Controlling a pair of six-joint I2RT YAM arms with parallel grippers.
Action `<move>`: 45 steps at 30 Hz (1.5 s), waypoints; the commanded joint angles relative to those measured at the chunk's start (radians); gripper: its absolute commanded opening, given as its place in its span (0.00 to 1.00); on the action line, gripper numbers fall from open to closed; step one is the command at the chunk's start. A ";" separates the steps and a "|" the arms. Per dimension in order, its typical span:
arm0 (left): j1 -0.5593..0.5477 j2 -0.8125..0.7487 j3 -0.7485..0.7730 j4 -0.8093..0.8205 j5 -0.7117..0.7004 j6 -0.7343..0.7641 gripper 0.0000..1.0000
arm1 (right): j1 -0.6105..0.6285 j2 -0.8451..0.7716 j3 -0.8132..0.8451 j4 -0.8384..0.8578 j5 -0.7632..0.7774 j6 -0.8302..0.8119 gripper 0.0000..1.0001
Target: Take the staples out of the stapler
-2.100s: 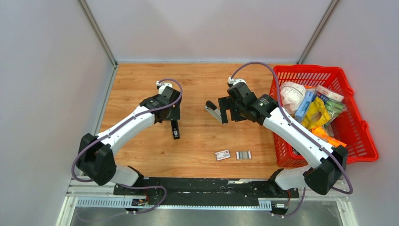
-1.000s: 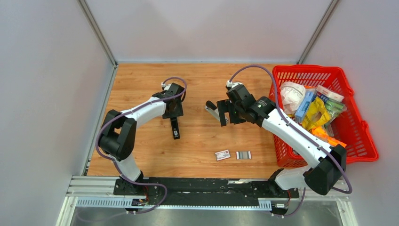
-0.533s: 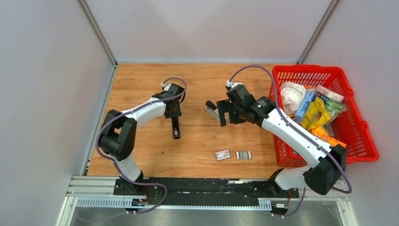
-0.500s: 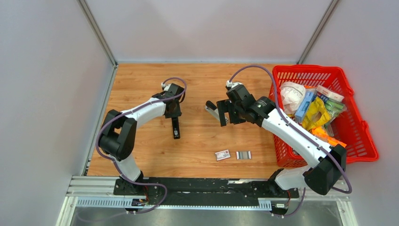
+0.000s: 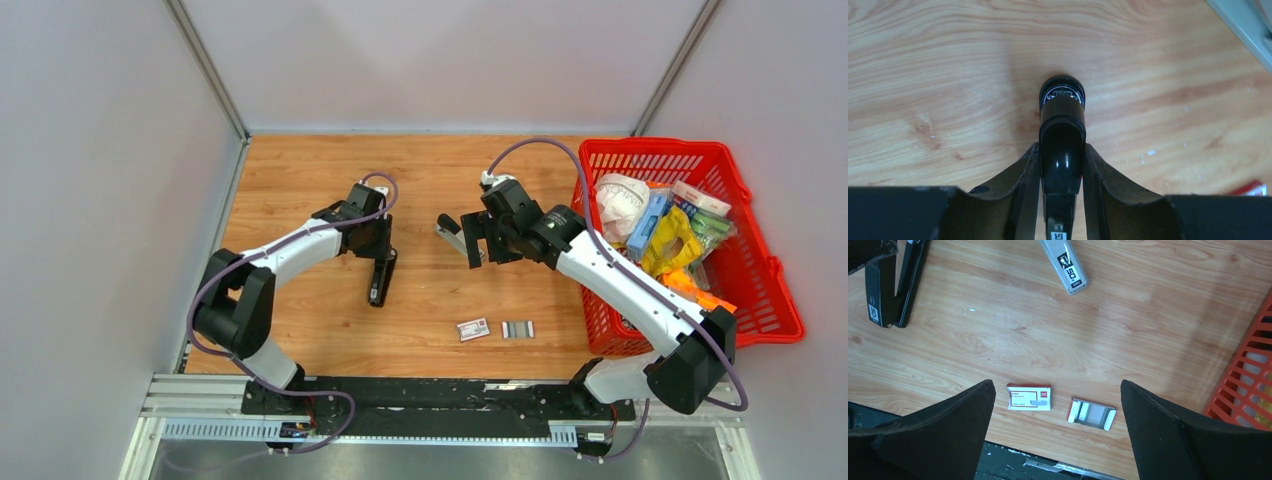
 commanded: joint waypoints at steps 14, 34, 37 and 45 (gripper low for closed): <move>-0.021 -0.254 0.013 -0.017 0.583 0.349 0.00 | 0.005 -0.154 0.012 0.064 -0.240 -0.089 1.00; -0.069 -0.523 0.000 -0.067 1.114 0.464 0.00 | 0.114 -0.186 0.073 0.153 -0.712 -0.304 0.86; -0.071 -0.535 -0.006 -0.060 1.161 0.464 0.00 | 0.121 -0.166 0.090 0.150 -0.739 -0.318 0.80; -0.069 -0.553 -0.030 -0.040 1.241 0.473 0.00 | 0.134 -0.138 0.122 0.172 -0.785 -0.332 0.69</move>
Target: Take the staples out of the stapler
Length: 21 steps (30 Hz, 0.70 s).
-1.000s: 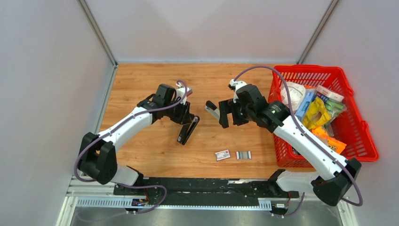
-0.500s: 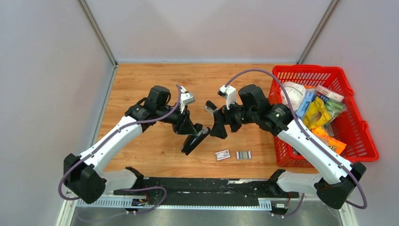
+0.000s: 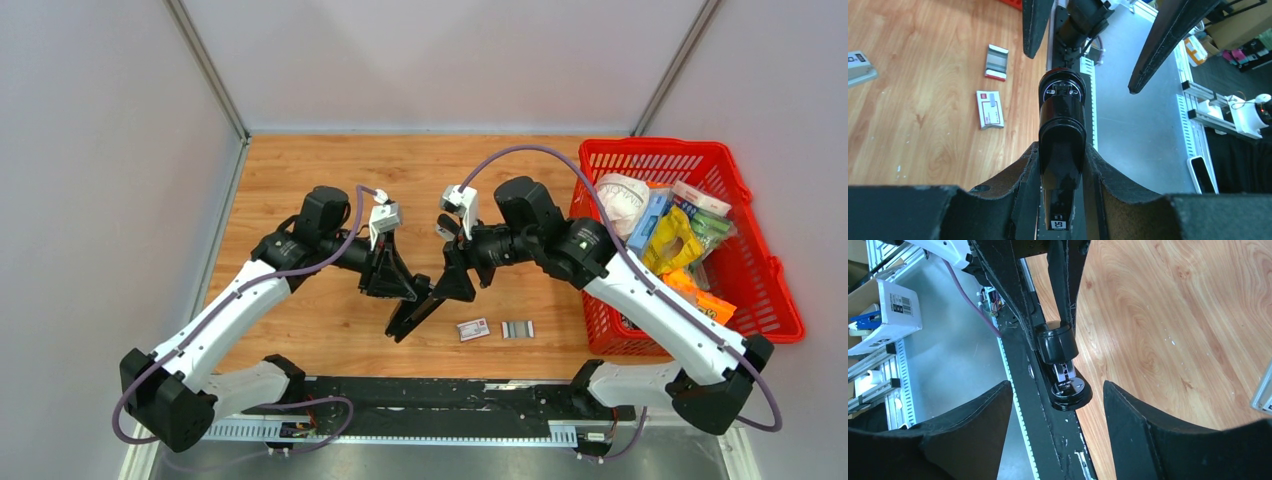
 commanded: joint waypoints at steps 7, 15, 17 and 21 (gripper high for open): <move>-0.001 -0.057 -0.015 0.105 0.151 0.006 0.00 | 0.029 0.035 0.058 0.030 -0.050 -0.039 0.59; -0.001 -0.069 -0.021 0.108 0.162 0.009 0.00 | 0.059 0.033 0.035 0.023 -0.039 -0.042 0.54; -0.001 -0.072 -0.024 0.108 0.164 0.007 0.00 | 0.067 0.029 0.024 0.023 -0.040 -0.041 0.52; -0.001 -0.075 -0.029 0.125 0.174 -0.004 0.00 | 0.078 0.023 0.010 0.020 -0.043 -0.041 0.50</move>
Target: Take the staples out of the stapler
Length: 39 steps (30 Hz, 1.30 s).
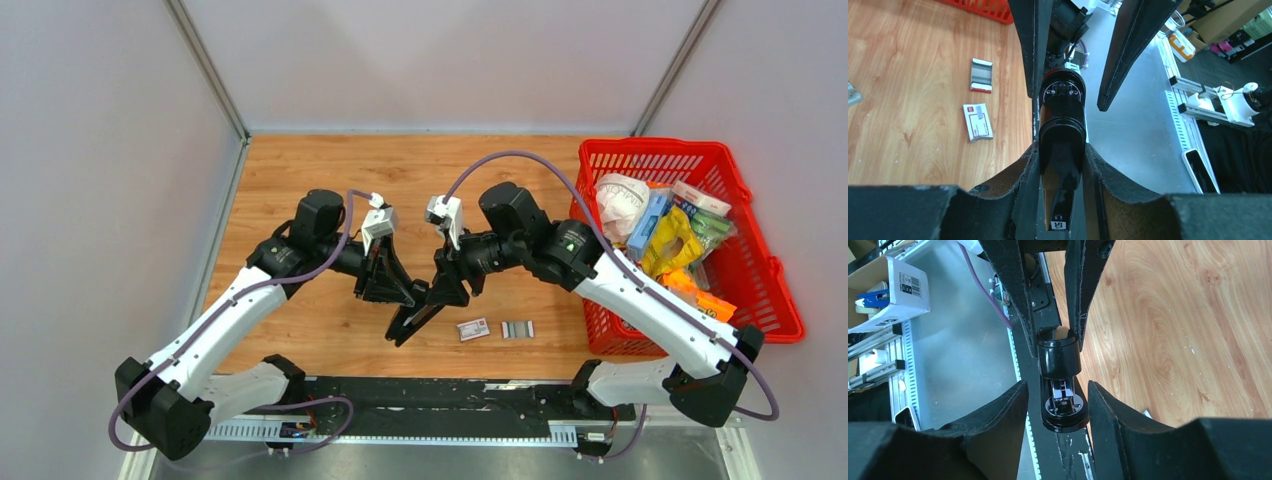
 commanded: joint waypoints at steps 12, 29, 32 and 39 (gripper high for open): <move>-0.001 -0.048 0.001 0.101 0.108 0.000 0.00 | 0.034 -0.009 -0.020 0.016 -0.042 -0.022 0.29; -0.001 -0.133 -0.045 0.348 -0.028 -0.228 0.00 | 0.051 -0.229 -0.259 0.102 -0.014 0.057 0.00; -0.003 -0.146 -0.047 0.394 -0.069 -0.253 0.00 | 0.049 -0.268 -0.296 0.114 -0.008 0.076 0.00; -0.001 -0.200 -0.038 0.442 -0.171 -0.295 0.00 | 0.051 -0.321 -0.374 0.154 -0.010 0.123 0.00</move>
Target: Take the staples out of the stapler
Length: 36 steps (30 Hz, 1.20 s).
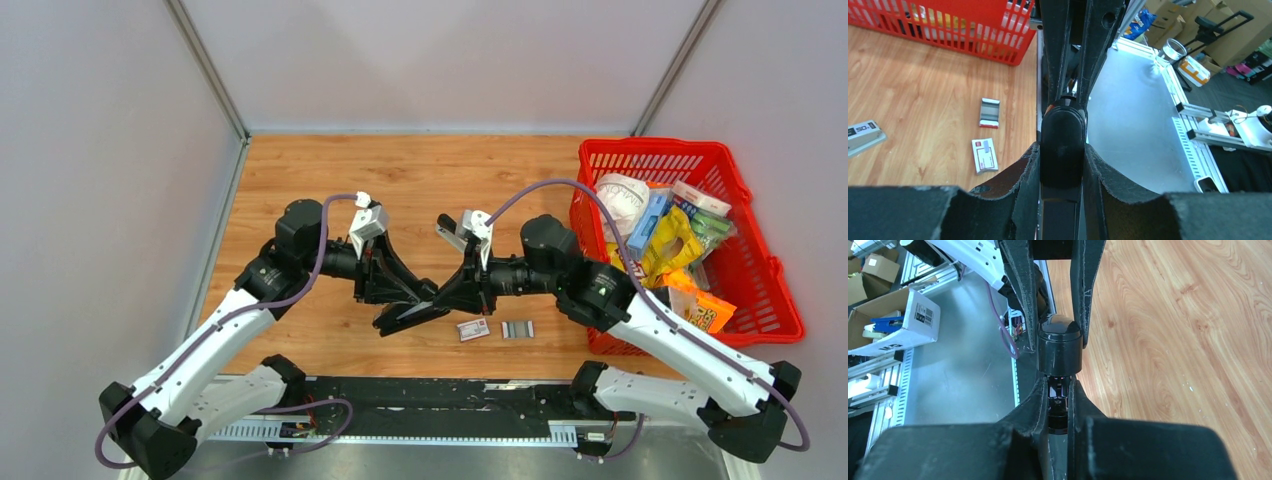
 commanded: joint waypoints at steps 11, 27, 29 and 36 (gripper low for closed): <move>0.036 -0.090 0.046 0.161 -0.147 -0.073 0.00 | 0.007 -0.089 -0.133 -0.132 -0.044 0.083 0.00; 0.036 -0.045 0.003 0.073 -0.265 0.025 0.00 | 0.008 0.050 -0.024 -0.133 0.114 0.098 0.01; 0.034 -0.041 0.002 0.046 -0.294 0.046 0.00 | 0.007 0.070 -0.015 -0.135 0.146 0.104 0.05; 0.036 -0.030 -0.027 0.017 -0.353 0.076 0.00 | 0.008 0.110 0.033 -0.144 0.218 0.103 0.28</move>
